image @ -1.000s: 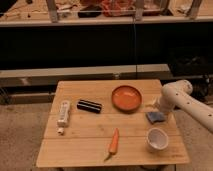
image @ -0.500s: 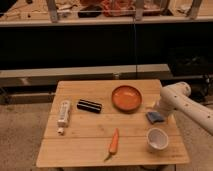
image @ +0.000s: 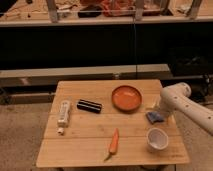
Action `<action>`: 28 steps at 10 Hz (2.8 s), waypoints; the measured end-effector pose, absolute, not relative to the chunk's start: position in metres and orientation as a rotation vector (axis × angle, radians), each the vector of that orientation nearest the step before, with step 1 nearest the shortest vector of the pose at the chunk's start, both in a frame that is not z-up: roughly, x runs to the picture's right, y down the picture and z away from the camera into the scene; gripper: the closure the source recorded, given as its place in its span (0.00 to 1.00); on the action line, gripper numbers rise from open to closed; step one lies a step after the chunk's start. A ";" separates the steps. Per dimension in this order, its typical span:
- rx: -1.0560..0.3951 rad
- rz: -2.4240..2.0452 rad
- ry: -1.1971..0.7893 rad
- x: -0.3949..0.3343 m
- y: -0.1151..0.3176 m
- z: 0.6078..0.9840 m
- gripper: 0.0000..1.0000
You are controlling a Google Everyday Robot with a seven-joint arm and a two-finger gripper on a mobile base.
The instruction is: Place the white sponge in the ceramic bowl
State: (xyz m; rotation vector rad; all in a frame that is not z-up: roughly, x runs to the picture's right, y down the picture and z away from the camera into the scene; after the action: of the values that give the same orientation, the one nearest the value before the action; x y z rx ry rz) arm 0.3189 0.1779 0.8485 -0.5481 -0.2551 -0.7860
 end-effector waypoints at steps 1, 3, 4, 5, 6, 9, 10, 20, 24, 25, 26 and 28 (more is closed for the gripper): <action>-0.549 -0.786 -0.256 0.319 0.179 0.848 0.20; -0.550 -0.786 -0.257 0.319 0.180 0.847 0.20; -0.550 -0.785 -0.258 0.319 0.180 0.847 0.20; -0.550 -0.785 -0.259 0.319 0.181 0.846 0.20; -0.550 -0.785 -0.260 0.319 0.181 0.846 0.20; -0.552 -0.784 -0.262 0.319 0.183 0.845 0.20; -0.552 -0.783 -0.262 0.319 0.184 0.844 0.20; -0.552 -0.783 -0.270 0.319 0.190 0.843 0.20; -0.552 -0.783 -0.273 0.319 0.193 0.844 0.20; -0.552 -0.784 -0.274 0.318 0.194 0.844 0.20; -0.553 -0.785 -0.274 0.318 0.195 0.844 0.20; -0.554 -0.783 -0.275 0.319 0.196 0.845 0.20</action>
State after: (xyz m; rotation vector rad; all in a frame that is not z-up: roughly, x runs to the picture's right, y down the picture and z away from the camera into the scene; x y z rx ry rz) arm 0.3190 0.1963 0.8446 -0.5545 -0.2749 -0.7826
